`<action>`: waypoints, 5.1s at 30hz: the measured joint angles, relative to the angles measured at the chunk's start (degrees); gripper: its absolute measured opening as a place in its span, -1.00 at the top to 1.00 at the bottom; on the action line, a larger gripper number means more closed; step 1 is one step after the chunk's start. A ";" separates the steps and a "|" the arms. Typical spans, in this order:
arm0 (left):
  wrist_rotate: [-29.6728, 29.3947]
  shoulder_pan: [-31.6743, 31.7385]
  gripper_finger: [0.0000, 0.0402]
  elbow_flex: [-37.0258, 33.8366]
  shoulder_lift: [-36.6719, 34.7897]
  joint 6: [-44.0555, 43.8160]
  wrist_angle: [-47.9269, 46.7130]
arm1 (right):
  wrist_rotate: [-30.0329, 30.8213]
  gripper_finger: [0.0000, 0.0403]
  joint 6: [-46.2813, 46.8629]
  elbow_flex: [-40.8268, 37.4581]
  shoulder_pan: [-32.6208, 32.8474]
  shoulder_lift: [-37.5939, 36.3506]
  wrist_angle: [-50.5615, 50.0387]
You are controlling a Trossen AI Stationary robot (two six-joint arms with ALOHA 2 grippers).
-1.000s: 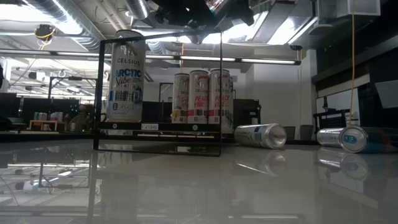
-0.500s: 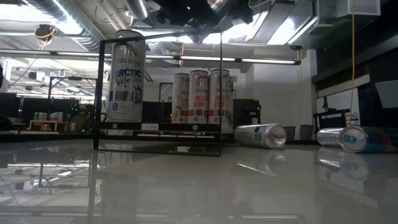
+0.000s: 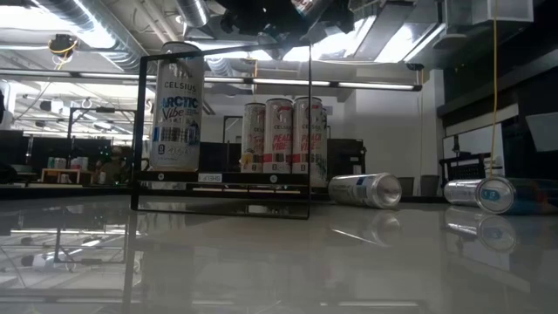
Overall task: Place canned beverage on shelf
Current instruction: Put the middle left silver soda can on the shelf
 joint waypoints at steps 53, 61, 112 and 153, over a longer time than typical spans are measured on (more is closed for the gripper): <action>9.12 -0.02 -0.71 0.00 -19.37 -15.22 -44.91 | -0.98 -0.13 -28.19 -0.05 0.02 19.02 -6.87; 9.13 -0.02 -0.71 0.00 -19.32 -15.32 -44.87 | -0.96 -0.20 -28.20 0.00 0.02 18.99 -7.39; 9.11 -0.04 -0.71 0.00 -19.32 -15.32 -44.85 | -0.98 -0.26 -28.11 0.00 0.00 18.95 -7.34; 9.09 -0.04 -0.71 0.00 -19.30 -15.30 -44.55 | -1.03 -0.71 -28.24 2.36 0.00 18.27 -10.47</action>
